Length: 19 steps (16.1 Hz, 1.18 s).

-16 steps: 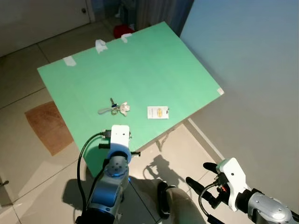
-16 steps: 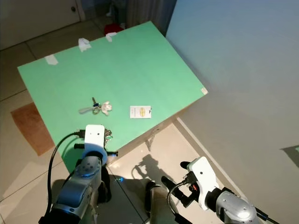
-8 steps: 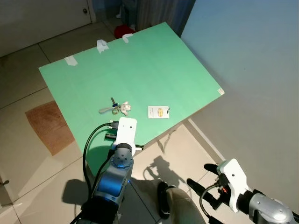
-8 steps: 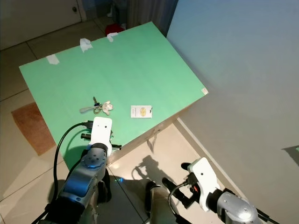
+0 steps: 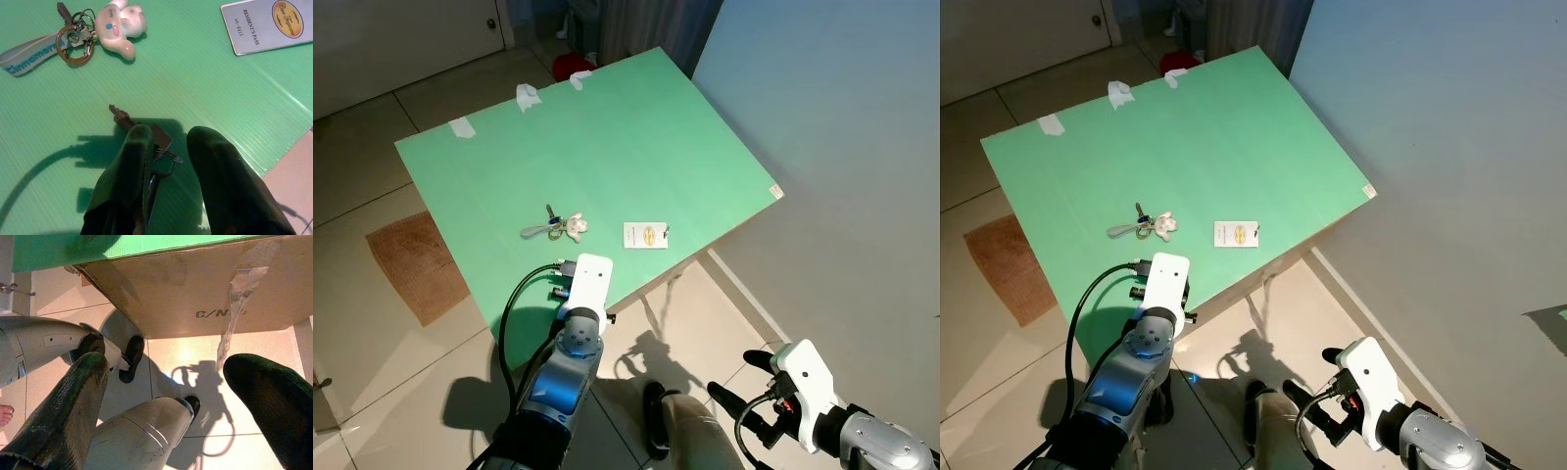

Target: Hang keys on a hook

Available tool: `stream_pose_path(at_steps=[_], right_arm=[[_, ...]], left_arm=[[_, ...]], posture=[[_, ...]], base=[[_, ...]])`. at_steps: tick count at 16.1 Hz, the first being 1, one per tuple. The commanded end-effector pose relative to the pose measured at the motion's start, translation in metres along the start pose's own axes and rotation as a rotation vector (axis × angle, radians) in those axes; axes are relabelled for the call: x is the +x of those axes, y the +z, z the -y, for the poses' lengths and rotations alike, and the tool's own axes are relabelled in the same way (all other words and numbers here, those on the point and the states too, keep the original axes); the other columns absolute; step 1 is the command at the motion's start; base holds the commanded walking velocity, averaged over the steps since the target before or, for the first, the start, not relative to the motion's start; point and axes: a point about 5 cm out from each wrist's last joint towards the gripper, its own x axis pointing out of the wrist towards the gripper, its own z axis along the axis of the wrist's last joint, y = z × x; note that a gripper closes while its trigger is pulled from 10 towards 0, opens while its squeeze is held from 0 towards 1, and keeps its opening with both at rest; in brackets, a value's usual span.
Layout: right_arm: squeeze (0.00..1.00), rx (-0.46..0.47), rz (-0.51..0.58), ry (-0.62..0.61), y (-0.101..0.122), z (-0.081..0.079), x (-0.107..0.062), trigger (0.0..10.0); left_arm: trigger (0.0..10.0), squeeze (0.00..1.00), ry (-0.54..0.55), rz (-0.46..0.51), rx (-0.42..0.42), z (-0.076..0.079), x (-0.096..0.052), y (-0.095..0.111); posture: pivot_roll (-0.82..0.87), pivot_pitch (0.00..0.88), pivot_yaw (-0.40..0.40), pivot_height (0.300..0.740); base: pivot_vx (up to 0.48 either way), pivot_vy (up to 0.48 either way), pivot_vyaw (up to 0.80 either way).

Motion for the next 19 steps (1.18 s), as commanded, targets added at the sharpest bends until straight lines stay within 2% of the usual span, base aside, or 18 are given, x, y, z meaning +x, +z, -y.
stream_pose_path(at_steps=[1,4,5,6,12,14,19], right_arm=[[0.0,0.008,-0.024,-0.009,-0.005,0.002,-0.007,10.0],[0.0,0.006,-0.031,-0.006,-0.006,0.001,-0.01,10.0],[0.0,0.005,-0.033,-0.006,-0.006,0.001,-0.01,10.0],[0.0,0.005,-0.034,-0.006,-0.005,0.001,-0.011,10.0],[0.0,0.007,-0.039,-0.002,-0.005,0.002,-0.015,10.0],[0.0,0.01,-0.044,0.0,-0.006,0.002,-0.018,10.0],[0.0,0.016,-0.046,0.0,-0.006,0.0,-0.02,10.0]], left_arm=[[10.0,1.0,-0.054,-0.034,-0.055,0.025,-0.008,-0.006],[10.0,1.0,-0.044,-0.043,-0.067,0.028,-0.01,-0.009],[10.0,0.8,-0.04,-0.053,-0.08,0.029,-0.01,-0.011],[10.0,0.0,-0.033,-0.06,-0.089,0.029,-0.01,-0.013],[10.0,0.0,-0.021,-0.095,-0.122,0.032,-0.01,-0.02],[10.0,0.0,-0.005,-0.13,-0.16,0.031,-0.009,-0.025],[10.0,0.0,0.005,-0.134,-0.166,0.031,-0.008,-0.025]], posture=[[-0.36,0.351,-0.152,0.736],[-0.37,0.354,-0.165,0.736],[-0.37,0.355,-0.167,0.736],[-0.37,0.358,-0.17,0.736],[-0.38,0.364,-0.174,0.736],[-0.39,0.366,-0.175,0.736],[-0.39,0.372,-0.173,0.736]], base=[[0.0,0.0,0.0],[0.0,0.0,0.0],[0.0,0.0,0.0],[0.0,0.0,0.0],[0.0,0.0,0.0],[0.0,0.0,0.0],[0.0,0.0,0.0]])
